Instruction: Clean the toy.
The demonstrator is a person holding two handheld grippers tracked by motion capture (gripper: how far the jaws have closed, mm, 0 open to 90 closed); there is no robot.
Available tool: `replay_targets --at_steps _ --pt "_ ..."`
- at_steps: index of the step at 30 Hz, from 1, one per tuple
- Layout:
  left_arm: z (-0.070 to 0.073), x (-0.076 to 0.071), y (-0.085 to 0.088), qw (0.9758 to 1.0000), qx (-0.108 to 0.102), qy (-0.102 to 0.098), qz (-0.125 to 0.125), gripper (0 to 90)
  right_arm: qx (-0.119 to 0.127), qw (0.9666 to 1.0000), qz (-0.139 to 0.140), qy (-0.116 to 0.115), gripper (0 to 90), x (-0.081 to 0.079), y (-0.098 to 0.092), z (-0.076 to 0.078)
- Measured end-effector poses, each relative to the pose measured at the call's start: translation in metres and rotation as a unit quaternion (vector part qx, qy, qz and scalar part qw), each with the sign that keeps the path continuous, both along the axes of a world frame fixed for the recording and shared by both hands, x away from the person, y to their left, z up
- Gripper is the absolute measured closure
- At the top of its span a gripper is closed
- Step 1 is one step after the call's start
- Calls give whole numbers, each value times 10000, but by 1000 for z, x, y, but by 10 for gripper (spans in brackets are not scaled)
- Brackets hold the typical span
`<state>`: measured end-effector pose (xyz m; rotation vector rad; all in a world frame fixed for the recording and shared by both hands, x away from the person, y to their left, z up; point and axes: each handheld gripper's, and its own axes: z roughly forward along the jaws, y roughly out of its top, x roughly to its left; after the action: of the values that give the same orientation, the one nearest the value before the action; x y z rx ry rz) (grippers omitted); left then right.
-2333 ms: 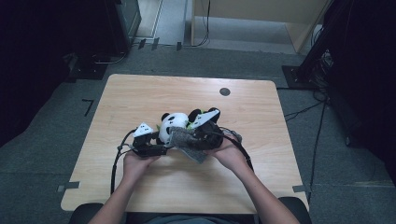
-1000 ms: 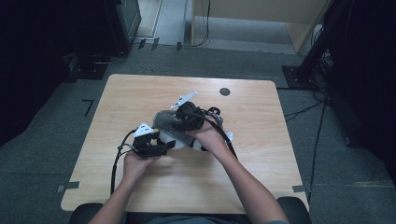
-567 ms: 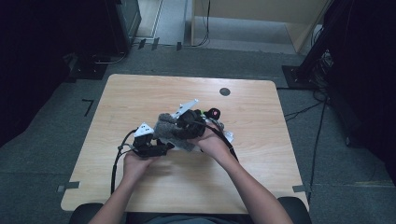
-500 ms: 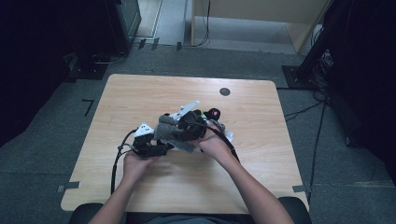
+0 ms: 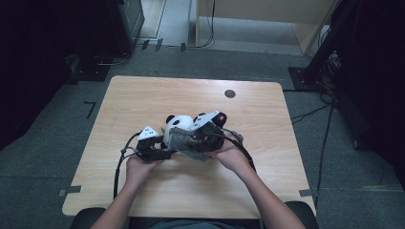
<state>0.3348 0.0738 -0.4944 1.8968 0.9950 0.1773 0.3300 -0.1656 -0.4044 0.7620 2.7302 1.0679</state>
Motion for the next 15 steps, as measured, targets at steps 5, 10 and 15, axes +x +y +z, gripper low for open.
replay_targets --at_steps 5,10,15 --pt "0 0 0 10000 -13 -5 2 227 47 9999 -99 47 755 -3 -17 2" --pt "0 0 0 10000 6 -30 10 228 80 9997 -236 50 754 -3 -32 7" --pt "0 0 0 10000 -4 -40 13 230 133 9993 -359 3 753 -2 -45 11"
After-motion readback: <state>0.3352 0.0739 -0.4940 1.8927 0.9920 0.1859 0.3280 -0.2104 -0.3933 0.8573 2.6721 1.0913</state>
